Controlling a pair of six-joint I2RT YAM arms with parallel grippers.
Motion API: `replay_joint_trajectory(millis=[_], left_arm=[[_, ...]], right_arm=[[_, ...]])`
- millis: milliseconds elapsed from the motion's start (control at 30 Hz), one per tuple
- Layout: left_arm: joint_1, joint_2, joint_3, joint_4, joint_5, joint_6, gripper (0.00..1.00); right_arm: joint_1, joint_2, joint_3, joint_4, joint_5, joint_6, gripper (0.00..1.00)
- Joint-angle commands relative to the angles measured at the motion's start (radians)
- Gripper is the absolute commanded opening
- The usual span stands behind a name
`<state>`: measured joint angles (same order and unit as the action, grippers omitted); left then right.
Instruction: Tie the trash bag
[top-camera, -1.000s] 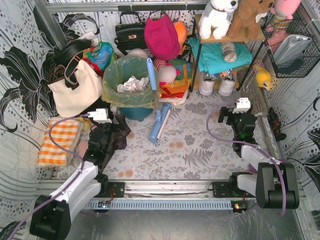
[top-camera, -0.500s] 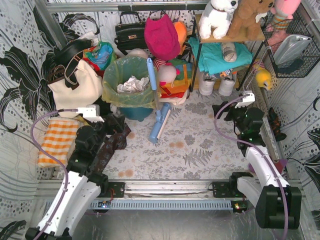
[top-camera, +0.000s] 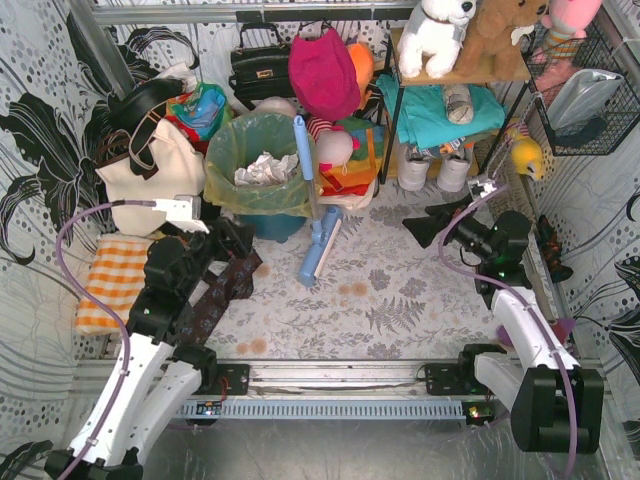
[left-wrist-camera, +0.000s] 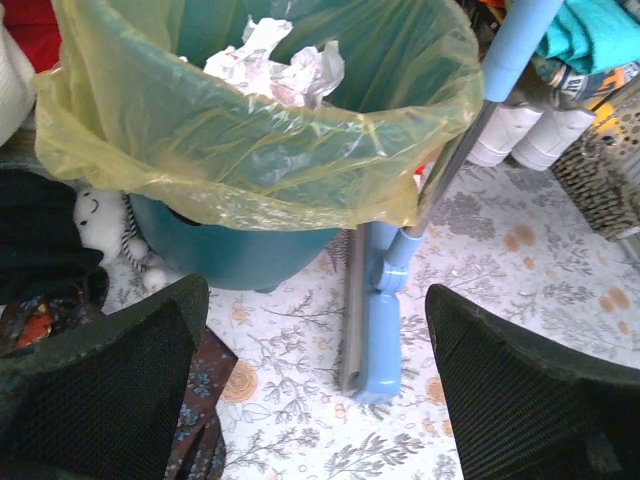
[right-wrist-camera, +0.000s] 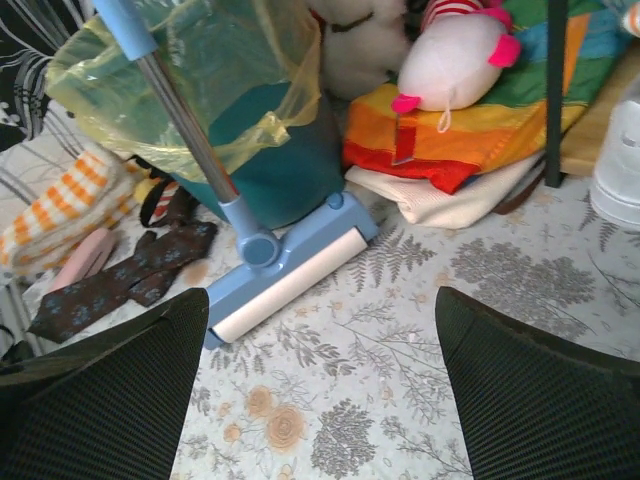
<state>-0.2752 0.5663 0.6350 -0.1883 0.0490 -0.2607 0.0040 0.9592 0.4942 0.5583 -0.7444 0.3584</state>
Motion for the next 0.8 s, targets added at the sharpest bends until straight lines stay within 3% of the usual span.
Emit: replay_joint_trajectory(millis=[0, 133, 267, 767], left_arm=[[-0.004, -0.005, 0.061, 0.035, 0.044, -0.081, 0.98], [-0.004, -0.031, 0.068, 0.023, 0.005, -0.163, 0.98], [-0.004, -0.045, 0.100, -0.025, -0.033, -0.192, 0.98], [-0.004, -0.052, 0.225, -0.192, -0.060, -0.255, 0.98]], right_arm=[[0.007, 0.014, 0.067, 0.081, -0.114, 0.086, 0.95], [0.046, 0.016, 0.118, 0.070, -0.109, 0.063, 0.94], [0.142, 0.054, 0.245, -0.062, -0.034, -0.036, 0.92], [0.484, 0.511, 0.755, -0.065, 0.181, -0.064, 0.73]])
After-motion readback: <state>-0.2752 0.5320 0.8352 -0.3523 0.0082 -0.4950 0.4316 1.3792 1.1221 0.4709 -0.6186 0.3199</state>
